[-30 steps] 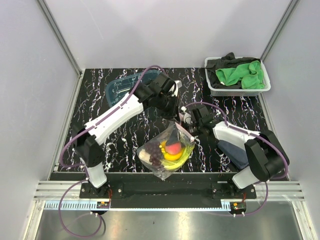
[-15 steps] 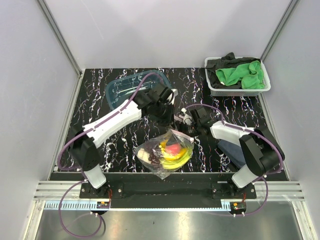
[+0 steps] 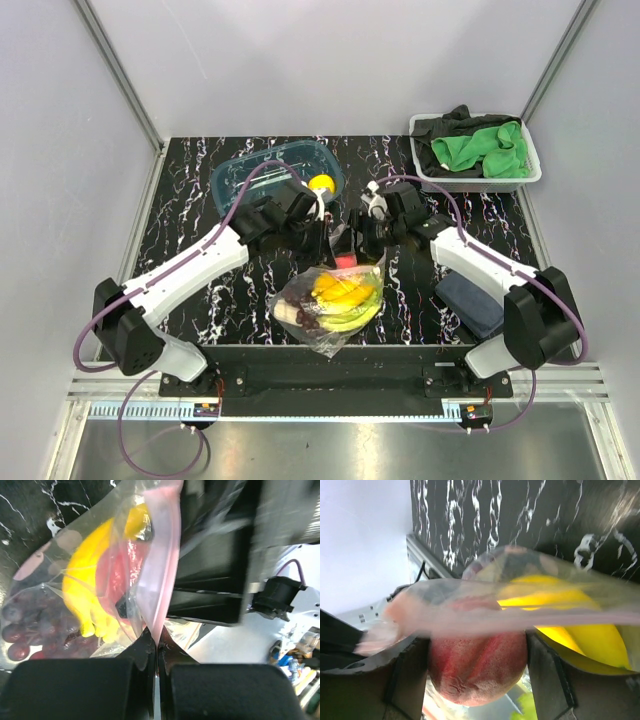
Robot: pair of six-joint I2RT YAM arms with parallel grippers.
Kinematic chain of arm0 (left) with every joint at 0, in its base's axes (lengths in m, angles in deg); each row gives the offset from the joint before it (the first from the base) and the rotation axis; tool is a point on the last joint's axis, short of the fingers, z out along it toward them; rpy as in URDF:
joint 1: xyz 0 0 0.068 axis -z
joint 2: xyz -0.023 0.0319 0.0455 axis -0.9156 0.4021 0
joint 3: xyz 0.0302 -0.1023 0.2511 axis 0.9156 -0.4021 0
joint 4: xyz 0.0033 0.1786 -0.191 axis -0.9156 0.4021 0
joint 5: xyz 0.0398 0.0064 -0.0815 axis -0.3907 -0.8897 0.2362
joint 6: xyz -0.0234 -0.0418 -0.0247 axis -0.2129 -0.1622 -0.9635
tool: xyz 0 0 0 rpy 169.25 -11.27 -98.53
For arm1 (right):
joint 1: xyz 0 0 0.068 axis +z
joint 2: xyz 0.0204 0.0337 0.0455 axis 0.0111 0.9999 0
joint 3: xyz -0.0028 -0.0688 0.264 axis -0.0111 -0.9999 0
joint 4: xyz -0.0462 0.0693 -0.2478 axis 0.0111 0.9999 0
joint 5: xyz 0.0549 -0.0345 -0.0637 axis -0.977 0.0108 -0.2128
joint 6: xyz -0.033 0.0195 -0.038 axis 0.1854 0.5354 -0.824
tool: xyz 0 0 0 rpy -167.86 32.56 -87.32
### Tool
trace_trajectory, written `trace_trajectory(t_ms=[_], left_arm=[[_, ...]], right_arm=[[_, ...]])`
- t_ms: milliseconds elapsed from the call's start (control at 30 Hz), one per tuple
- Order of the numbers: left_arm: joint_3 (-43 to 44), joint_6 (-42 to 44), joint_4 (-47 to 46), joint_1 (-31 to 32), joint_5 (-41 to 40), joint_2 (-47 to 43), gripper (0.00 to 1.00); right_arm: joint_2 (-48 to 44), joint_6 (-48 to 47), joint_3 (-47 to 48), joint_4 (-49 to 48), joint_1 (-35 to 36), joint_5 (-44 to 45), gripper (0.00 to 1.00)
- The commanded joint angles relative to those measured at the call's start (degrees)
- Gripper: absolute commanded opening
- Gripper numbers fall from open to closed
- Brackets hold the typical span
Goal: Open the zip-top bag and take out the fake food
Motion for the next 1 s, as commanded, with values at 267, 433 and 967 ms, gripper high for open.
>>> trace_trajectory(t_ms=[267, 433, 967], left_arm=[[-3.35, -6.58, -7.2, 3.02, 1.64, -0.14, 0.0], [-6.69, -6.58, -6.76, 0.48, -2.14, -3.82, 0.0], [-16.19, -2.63, 0.97, -8.76, -3.99, -16.05, 0.0]], right_arm=[[-2.98, 2.46, 9.24, 7.51, -0.71, 6.74, 0.14], [-7.98, -4.39, 14.16, 18.3, -0.71, 15.26, 0.14], [10.87, -11.86, 40.35, 14.56, -1.32, 23.1, 0.17]])
